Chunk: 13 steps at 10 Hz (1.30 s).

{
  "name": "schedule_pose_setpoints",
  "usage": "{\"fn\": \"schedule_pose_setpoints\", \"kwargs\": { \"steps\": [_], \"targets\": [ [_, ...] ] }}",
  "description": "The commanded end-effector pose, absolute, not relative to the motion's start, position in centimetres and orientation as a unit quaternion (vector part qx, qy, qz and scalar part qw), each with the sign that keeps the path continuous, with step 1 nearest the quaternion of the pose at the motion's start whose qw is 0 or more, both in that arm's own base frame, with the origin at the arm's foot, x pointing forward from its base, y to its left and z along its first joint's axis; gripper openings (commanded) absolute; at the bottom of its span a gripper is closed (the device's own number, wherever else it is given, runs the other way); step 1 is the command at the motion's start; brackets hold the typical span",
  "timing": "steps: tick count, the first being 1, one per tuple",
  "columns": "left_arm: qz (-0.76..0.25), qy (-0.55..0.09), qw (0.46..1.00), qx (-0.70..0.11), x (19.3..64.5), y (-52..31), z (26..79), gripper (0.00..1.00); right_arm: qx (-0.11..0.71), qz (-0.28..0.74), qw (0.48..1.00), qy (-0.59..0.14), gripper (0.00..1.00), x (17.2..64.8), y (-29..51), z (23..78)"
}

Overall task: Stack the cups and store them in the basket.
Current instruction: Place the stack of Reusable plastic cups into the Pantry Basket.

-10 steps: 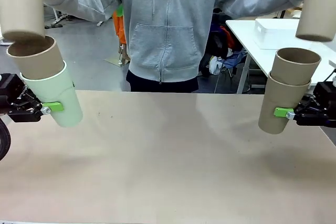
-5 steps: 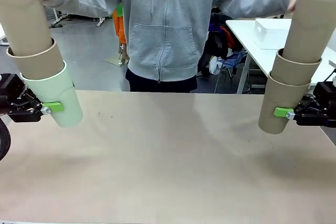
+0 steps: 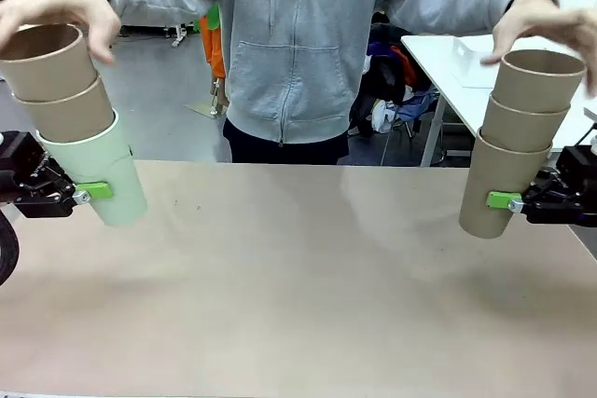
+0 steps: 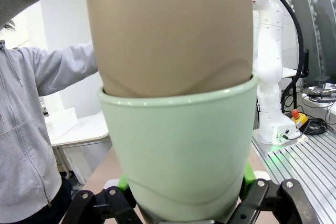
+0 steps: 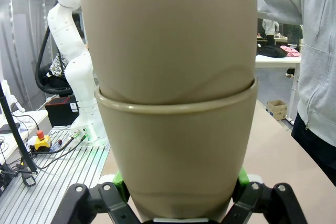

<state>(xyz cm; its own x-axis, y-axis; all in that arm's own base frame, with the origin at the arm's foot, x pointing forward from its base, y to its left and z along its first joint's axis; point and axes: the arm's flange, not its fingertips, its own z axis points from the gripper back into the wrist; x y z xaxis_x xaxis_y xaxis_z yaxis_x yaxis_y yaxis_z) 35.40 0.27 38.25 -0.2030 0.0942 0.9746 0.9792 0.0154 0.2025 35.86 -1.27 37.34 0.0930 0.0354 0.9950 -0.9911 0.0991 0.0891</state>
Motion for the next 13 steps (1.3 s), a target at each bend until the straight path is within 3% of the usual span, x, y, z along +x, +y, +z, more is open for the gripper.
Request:
{"fn": "schedule_pose_setpoints", "kwargs": {
  "steps": [1,13],
  "targets": [
    [-0.521,-0.578,0.420,-0.468,35.37,0.41,38.61,0.85,0.486,0.463,0.554,-0.492,0.85,35.84,-1.27,37.64],
    [-0.521,-0.578,0.420,-0.468,35.37,0.41,38.61,0.85,0.486,0.463,0.554,-0.492,0.85,35.84,-1.27,37.64]
  ]
}}
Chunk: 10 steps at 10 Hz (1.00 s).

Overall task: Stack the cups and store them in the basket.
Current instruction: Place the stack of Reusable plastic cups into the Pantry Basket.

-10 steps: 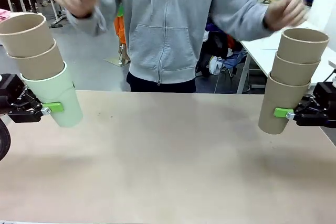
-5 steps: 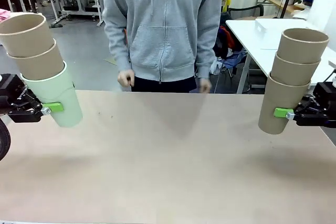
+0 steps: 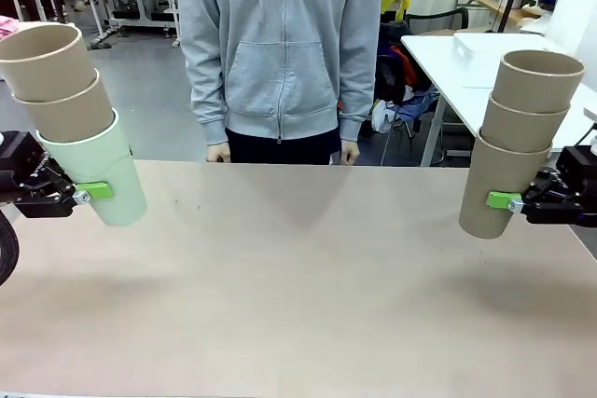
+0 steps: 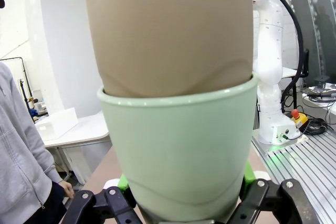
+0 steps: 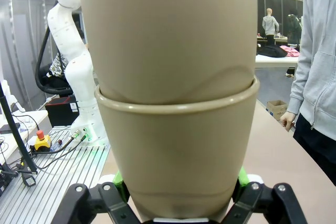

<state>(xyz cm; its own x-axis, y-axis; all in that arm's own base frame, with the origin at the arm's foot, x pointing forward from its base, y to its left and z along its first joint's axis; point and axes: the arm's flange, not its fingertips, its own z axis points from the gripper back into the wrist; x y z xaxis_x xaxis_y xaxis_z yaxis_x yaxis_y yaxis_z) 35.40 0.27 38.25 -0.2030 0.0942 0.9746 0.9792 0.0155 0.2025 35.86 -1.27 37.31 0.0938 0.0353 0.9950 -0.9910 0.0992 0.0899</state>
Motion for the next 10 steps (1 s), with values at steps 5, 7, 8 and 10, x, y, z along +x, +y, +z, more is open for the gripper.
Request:
{"fn": "schedule_pose_setpoints", "kwargs": {
  "steps": [5,7,8,10],
  "targets": [
    [-0.521,-0.578,0.420,-0.468,35.37,0.41,38.61,0.85,0.486,0.463,0.554,-0.492,0.85,35.84,-1.27,37.64],
    [-0.521,-0.578,0.420,-0.468,35.37,0.41,38.61,0.85,0.486,0.463,0.554,-0.492,0.85,35.84,-1.27,37.64],
    [-0.521,-0.578,0.420,-0.468,35.37,0.41,38.61,0.85,0.486,0.463,0.554,-0.492,0.85,35.84,-1.27,37.64],
    [-0.521,-0.578,0.420,-0.468,35.37,0.41,38.61,0.85,0.486,0.463,0.554,-0.492,0.85,35.84,-1.27,37.64]
  ]
}}
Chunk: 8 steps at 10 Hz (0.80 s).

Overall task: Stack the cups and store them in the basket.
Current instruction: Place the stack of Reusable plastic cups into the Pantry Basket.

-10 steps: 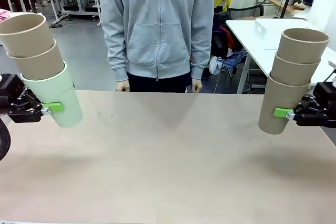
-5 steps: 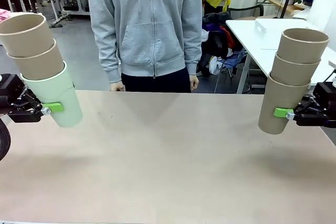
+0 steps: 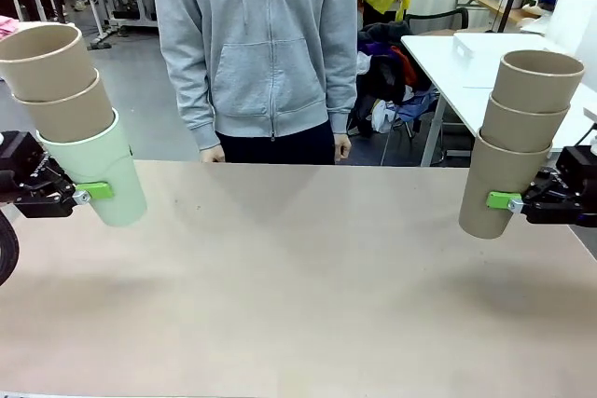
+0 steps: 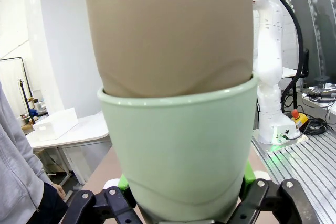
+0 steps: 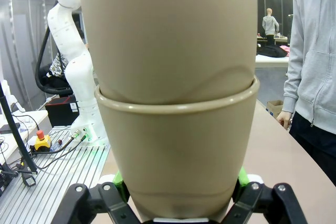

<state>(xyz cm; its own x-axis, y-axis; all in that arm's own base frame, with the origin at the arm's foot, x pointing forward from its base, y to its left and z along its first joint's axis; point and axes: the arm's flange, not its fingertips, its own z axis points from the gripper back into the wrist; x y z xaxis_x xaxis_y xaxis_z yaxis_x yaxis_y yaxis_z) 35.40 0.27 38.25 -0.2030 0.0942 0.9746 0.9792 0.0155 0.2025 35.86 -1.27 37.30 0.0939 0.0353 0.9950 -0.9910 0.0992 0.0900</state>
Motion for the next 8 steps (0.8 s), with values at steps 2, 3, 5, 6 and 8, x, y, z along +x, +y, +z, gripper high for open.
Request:
{"fn": "schedule_pose_setpoints", "kwargs": {
  "steps": [2,3,5,6,8],
  "targets": [
    [-0.521,-0.578,0.420,-0.468,35.37,0.41,38.61,0.85,0.486,0.463,0.554,-0.492,0.85,35.84,-1.27,37.64],
    [-0.521,-0.578,0.420,-0.468,35.37,0.41,38.61,0.85,0.486,0.463,0.554,-0.492,0.85,35.84,-1.27,37.64],
    [-0.521,-0.578,0.420,-0.468,35.37,0.41,38.61,0.85,0.486,0.463,0.554,-0.492,0.85,35.84,-1.27,37.64],
    [-0.521,-0.578,0.420,-0.468,35.37,0.41,38.61,0.85,0.486,0.463,0.554,-0.492,0.85,35.84,-1.27,37.64],
    [-0.521,-0.578,0.420,-0.468,35.37,0.41,38.61,0.85,0.486,0.463,0.554,-0.492,0.85,35.84,-1.27,37.64]
  ]
}}
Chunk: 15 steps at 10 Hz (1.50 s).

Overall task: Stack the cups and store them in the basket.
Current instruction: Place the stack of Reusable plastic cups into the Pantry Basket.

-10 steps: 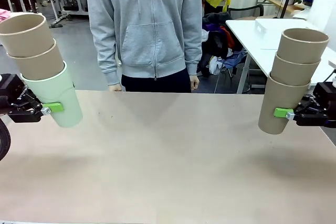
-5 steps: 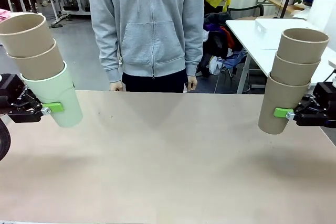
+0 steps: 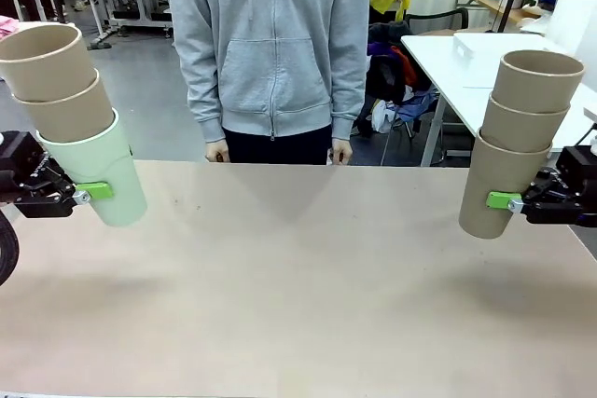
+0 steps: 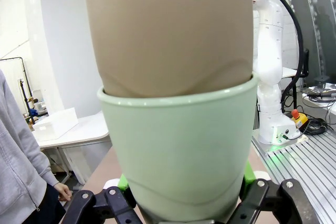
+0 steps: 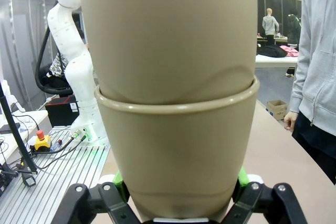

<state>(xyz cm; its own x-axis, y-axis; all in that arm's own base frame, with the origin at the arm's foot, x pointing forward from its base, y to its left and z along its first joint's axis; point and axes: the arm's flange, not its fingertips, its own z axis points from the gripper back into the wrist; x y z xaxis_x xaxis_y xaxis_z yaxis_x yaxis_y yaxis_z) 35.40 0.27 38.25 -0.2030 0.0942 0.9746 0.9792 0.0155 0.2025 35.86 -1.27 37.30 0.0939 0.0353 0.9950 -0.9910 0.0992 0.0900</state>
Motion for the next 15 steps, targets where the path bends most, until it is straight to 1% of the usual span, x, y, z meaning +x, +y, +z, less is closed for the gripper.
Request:
{"fn": "schedule_pose_setpoints", "kwargs": {
  "steps": [1,15],
  "targets": [
    [-0.521,-0.578,0.420,-0.468,35.37,0.41,38.61,0.85,0.486,0.463,0.554,-0.492,0.85,35.84,-1.27,37.64],
    [-0.521,-0.578,0.420,-0.468,35.37,0.41,38.61,0.85,0.486,0.463,0.554,-0.492,0.85,35.84,-1.27,37.64]
  ]
}}
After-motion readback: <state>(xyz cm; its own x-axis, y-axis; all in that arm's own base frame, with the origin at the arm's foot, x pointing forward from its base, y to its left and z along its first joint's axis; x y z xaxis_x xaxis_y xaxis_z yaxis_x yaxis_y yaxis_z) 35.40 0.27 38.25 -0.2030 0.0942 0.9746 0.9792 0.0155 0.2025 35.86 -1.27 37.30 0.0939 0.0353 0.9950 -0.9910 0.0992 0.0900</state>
